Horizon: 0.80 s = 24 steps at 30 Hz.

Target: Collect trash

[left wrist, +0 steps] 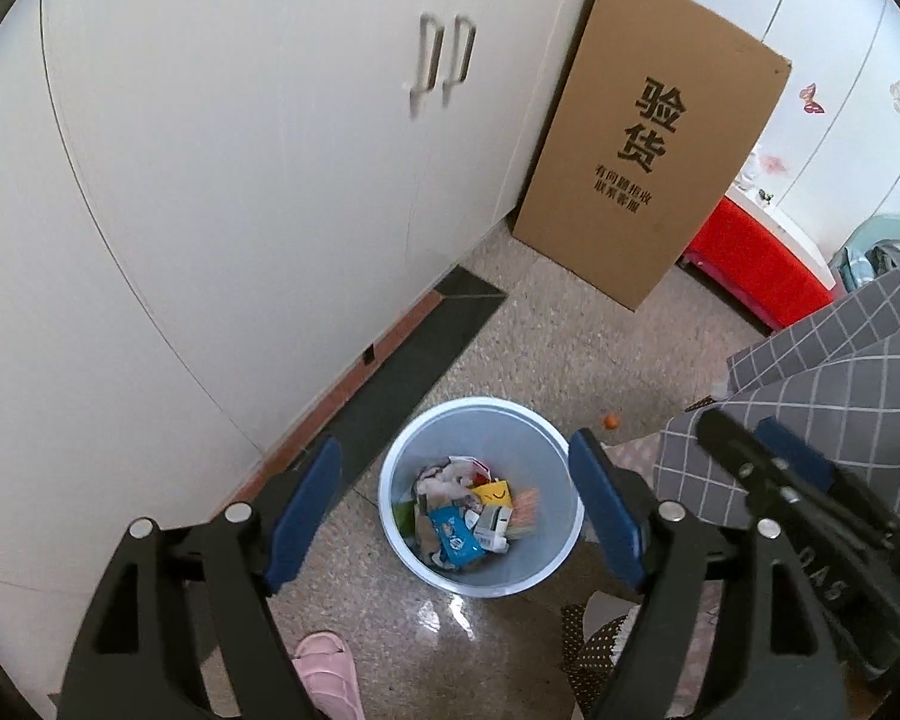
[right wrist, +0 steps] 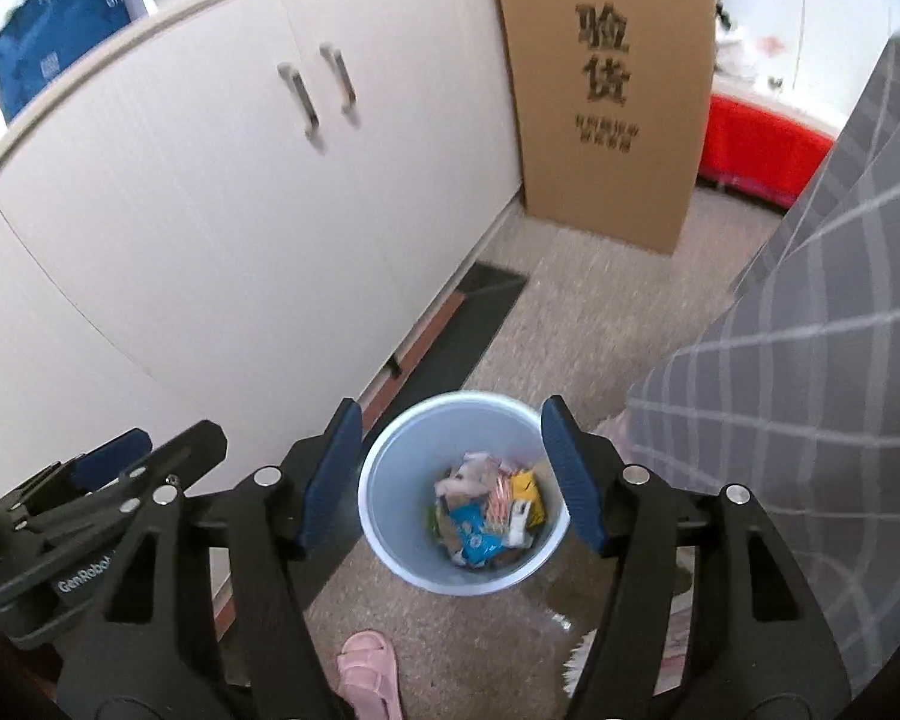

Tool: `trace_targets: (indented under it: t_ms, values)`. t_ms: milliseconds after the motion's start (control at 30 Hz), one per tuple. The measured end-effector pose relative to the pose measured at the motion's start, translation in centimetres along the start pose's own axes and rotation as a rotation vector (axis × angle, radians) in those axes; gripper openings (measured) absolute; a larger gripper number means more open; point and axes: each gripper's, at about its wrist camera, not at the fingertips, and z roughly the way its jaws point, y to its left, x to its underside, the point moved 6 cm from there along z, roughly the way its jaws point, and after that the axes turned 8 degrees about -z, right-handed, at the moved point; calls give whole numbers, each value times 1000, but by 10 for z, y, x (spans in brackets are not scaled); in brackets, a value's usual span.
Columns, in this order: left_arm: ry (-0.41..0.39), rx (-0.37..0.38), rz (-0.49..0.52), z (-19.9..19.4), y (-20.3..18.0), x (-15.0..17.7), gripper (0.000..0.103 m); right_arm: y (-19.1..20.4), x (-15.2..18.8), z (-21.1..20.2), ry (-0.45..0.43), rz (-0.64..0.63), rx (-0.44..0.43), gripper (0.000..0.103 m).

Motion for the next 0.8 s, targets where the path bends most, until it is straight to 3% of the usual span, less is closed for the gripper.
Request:
trace_targets:
  t_ms: [367, 467, 800]
  values:
    - [-166, 7, 63, -120, -27, -21, 79, 14, -44, -122, -145, -38, 19, 70]
    - [-208, 42, 83, -160, -39, -23, 80, 12, -51, -165, -196, -37, 34, 73]
    - [-433, 82, 195, -307, -96, -6, 89, -6, -42, -315, -348, -62, 83, 84]
